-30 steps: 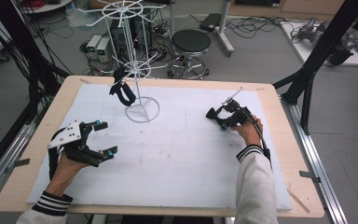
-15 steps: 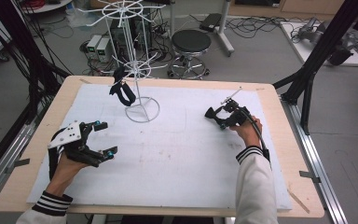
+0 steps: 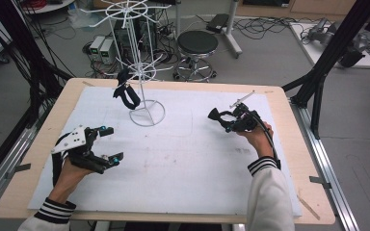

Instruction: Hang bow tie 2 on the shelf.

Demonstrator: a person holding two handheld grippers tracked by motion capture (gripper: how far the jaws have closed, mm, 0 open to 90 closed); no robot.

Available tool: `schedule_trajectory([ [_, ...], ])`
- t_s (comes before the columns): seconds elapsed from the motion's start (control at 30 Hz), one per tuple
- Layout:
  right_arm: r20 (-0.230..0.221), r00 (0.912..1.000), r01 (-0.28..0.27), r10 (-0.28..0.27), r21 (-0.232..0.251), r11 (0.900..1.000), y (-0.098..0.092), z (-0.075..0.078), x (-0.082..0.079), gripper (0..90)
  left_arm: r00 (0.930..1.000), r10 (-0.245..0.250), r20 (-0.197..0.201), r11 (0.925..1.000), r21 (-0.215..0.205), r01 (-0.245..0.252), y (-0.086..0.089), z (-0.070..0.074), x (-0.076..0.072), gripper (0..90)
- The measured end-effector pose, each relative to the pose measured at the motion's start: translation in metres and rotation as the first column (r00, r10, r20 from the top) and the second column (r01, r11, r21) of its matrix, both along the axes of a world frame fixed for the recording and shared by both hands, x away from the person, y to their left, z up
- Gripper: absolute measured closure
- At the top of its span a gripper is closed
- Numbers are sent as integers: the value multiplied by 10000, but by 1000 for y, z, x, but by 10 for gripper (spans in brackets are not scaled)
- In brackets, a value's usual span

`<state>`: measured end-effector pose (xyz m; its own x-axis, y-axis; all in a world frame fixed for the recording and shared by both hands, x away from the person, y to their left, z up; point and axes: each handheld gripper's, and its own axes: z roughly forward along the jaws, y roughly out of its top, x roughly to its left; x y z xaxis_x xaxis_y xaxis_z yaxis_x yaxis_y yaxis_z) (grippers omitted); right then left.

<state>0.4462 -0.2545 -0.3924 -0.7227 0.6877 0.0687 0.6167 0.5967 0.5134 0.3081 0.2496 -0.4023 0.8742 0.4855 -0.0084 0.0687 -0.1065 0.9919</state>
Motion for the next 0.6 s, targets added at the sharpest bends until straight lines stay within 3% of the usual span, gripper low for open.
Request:
schedule_trajectory([
  [0.3, 897, 9922, -956, 861, 1077, 9896, 7, 24, -18, 822, 10000, -73, -33, 10000, -23, 73, -5, 2, 0, 17],
  [0.6, 1666, 9726, -1925, 1623, 1849, 9637, 14, 42, -36, 820, 9997, -216, -95, 9998, -20, 216, -10, 3, 0, 18],
])
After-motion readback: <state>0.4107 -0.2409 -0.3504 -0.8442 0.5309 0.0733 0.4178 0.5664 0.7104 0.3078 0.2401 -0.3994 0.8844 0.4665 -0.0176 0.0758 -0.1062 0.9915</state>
